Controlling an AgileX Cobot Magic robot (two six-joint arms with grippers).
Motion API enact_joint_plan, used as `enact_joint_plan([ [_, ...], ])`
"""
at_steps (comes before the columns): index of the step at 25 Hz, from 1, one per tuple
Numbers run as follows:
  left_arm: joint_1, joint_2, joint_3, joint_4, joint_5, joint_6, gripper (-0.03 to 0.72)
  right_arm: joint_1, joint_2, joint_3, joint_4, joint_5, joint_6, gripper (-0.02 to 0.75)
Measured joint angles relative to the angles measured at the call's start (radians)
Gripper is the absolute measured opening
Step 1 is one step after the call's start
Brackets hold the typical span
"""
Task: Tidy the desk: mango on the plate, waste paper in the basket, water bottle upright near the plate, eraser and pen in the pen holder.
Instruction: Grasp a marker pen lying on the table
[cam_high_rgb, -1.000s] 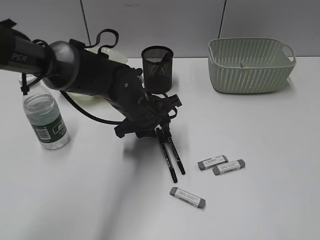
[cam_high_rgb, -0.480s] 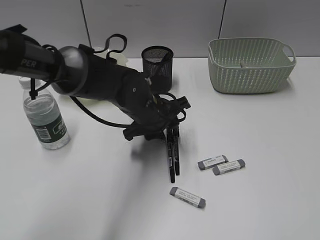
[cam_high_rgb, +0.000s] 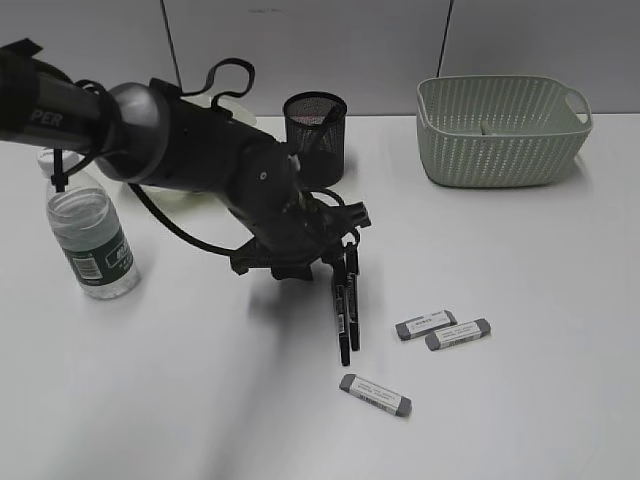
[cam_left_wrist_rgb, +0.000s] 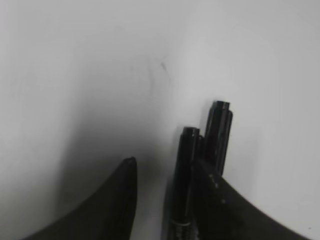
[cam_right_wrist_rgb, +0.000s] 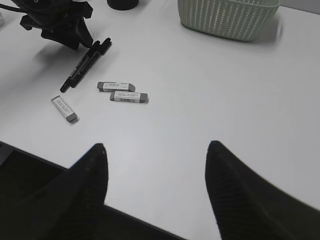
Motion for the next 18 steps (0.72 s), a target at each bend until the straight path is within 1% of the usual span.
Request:
enact_joint_plan([
  [7,-0.047,0.0,-0.024,0.031,-0.116,0.001,0.283,0.0,0.0,0.0,0.0,0.0,0.0,0.489],
  [11,-0.056,-0.001,-0.024,0.038,-0.115,0.001,0.283,0.0,0.0,0.0,0.0,0.0,0.0,0.489],
  [18,-0.058,-0.001,-0.024,0.016,-0.111,0.001,0.283,0.0,0.0,0.0,0.0,0.0,0.0,0.489],
])
